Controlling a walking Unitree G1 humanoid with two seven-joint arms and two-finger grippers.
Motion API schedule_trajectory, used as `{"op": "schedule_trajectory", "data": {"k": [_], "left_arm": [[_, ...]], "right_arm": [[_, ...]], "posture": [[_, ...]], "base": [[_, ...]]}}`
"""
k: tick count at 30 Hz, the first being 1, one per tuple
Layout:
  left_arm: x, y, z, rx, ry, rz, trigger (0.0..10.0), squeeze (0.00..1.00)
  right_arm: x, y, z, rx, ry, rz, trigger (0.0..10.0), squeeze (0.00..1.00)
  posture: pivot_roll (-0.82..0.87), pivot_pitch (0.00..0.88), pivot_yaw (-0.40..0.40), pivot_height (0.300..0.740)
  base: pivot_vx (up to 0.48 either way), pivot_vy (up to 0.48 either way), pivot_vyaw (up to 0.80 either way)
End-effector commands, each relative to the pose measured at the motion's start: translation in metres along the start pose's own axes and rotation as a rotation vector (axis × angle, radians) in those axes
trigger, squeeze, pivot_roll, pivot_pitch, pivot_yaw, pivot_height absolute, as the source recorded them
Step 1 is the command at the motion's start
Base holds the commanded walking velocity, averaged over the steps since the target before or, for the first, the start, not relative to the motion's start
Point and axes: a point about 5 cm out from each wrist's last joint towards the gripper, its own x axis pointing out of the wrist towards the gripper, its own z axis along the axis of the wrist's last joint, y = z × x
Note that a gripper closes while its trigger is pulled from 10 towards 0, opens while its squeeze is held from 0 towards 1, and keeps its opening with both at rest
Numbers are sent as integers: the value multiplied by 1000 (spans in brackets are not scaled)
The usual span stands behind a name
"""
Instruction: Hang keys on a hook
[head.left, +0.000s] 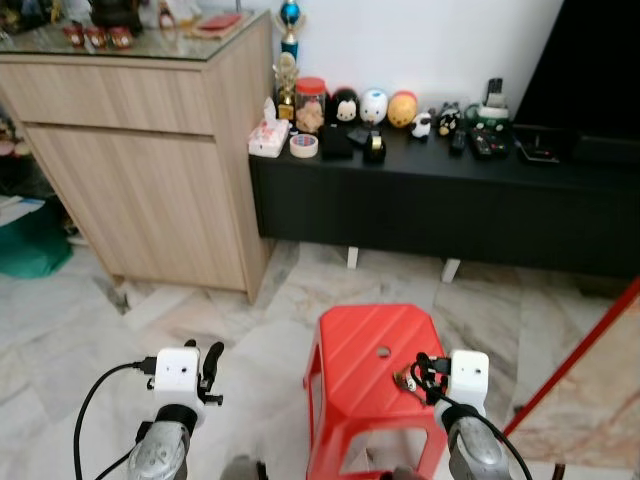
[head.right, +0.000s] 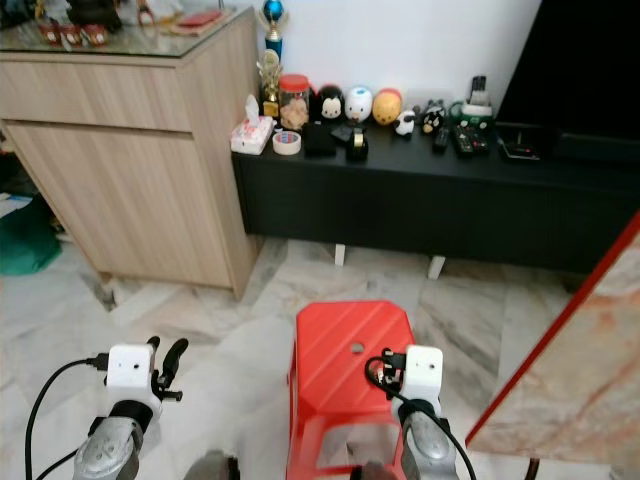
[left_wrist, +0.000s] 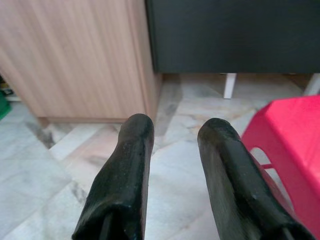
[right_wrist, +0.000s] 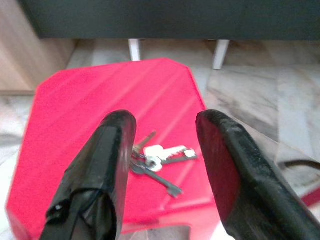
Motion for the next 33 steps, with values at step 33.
{"op": "schedule_trajectory", "data": {"k": [33], "left_arm": [[5,-14,2,-10,24,-50,10000,0]], "right_arm": [[7,-2,6,-33,25,36,10000,0]], "posture": [[57,0,-31,637]], "base": [[131,0,97]]}}
